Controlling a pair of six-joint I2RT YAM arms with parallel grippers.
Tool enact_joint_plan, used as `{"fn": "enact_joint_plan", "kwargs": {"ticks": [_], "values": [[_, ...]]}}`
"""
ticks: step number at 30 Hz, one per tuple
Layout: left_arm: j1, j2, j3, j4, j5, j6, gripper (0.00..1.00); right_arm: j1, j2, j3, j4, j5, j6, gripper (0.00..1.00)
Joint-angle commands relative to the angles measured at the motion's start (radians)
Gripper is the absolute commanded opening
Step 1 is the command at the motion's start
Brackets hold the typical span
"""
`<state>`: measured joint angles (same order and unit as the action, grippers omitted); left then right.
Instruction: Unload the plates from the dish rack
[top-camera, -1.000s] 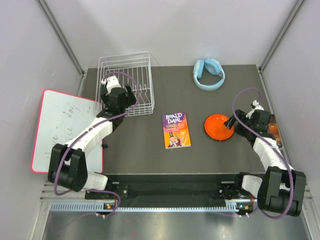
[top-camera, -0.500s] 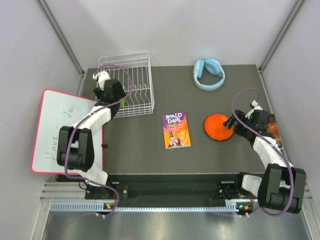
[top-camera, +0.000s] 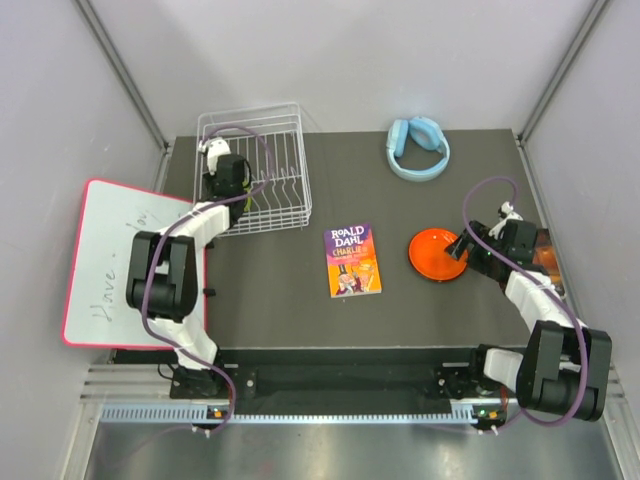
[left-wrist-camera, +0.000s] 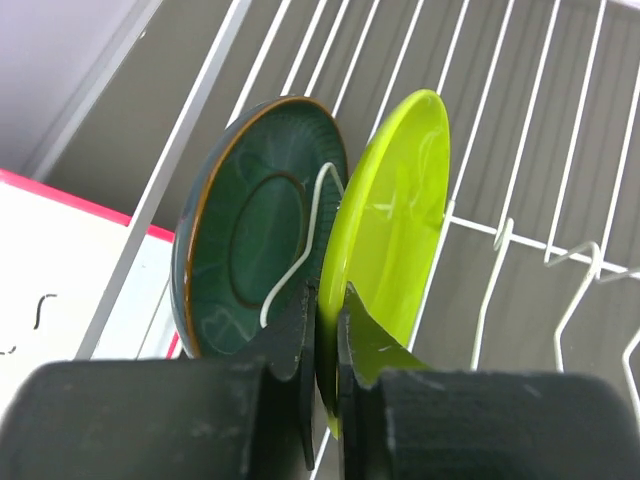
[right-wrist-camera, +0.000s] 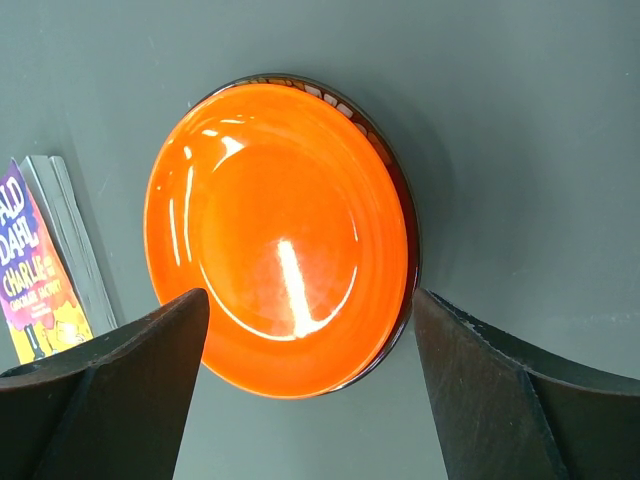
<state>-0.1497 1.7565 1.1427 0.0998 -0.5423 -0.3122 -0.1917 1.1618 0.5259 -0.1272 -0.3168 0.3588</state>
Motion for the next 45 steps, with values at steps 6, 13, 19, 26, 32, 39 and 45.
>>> {"fn": "enact_joint_plan", "kwargs": {"ticks": [6,13,19,26,32,39,45], "values": [[-0.014,-0.104,0.043,0.061,-0.063,0.063,0.00,0.006,-0.028,0.022,0.032,-0.002,-0.012,0.82],[-0.060,-0.160,0.040,0.136,-0.231,0.200,0.00,0.008,-0.056,0.014,0.017,-0.004,-0.015,0.82],[-0.105,-0.271,0.011,0.089,-0.246,0.171,0.00,0.006,-0.120,0.013,-0.023,-0.007,-0.017,0.82],[-0.181,-0.420,-0.087,-0.054,0.186,-0.196,0.00,0.026,-0.255,-0.001,0.006,-0.117,0.077,0.83],[-0.295,-0.463,-0.198,0.083,0.462,-0.392,0.00,0.150,-0.318,0.005,0.070,-0.162,0.179,0.84],[-0.419,-0.451,-0.293,0.239,0.538,-0.502,0.00,0.365,-0.329,-0.055,0.286,-0.091,0.331,0.84],[-0.496,-0.407,-0.339,0.354,0.623,-0.551,0.00,0.440,-0.263,-0.089,0.474,-0.114,0.422,0.84]]}}
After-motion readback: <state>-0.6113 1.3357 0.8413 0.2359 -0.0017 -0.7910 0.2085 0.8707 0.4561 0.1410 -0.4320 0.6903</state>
